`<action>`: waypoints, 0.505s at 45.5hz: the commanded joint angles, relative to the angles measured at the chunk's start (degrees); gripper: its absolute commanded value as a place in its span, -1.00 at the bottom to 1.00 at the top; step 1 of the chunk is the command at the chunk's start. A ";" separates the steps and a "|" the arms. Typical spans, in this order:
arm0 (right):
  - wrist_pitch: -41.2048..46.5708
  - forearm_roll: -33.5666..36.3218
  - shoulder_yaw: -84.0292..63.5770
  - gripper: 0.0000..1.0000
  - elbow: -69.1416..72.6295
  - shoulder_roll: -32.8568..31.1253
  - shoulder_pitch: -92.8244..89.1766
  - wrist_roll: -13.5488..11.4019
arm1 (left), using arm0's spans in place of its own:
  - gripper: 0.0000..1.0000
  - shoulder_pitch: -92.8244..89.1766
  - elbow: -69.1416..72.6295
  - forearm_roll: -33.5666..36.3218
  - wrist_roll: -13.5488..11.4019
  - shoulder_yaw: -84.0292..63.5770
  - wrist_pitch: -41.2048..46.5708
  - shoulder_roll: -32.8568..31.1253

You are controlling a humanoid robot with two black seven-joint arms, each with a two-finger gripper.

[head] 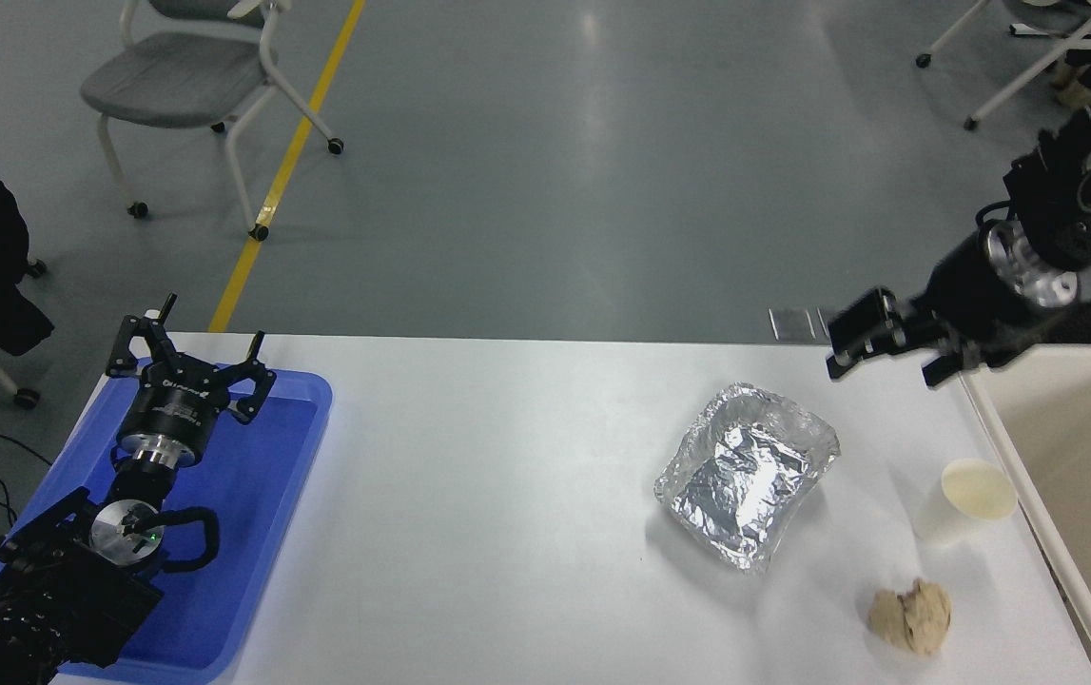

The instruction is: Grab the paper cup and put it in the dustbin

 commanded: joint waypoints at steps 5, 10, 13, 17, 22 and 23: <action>3.63 7.45 -13.29 1.00 15.06 3.84 17.48 0.20 | 1.00 0.05 -0.14 0.00 -0.01 -0.02 0.00 0.06; 3.63 8.33 -13.38 1.00 16.55 5.06 19.50 0.20 | 1.00 0.05 -0.14 0.00 -0.01 -0.02 0.00 0.06; 3.63 9.56 -13.03 1.00 16.55 6.47 19.50 0.20 | 1.00 0.05 0.03 0.00 -0.01 -0.02 0.00 0.06; 3.63 10.88 -12.76 1.00 16.29 7.53 19.50 0.20 | 1.00 0.05 0.03 0.00 -0.01 -0.02 0.00 -0.03; 2.93 10.88 -12.59 1.00 16.03 7.62 19.24 0.20 | 1.00 -0.04 0.03 0.00 -0.01 -0.02 0.00 -0.12; 2.41 10.88 -12.67 1.00 16.03 7.44 19.24 0.20 | 1.00 -0.04 0.03 0.00 -0.01 -0.02 0.00 -0.12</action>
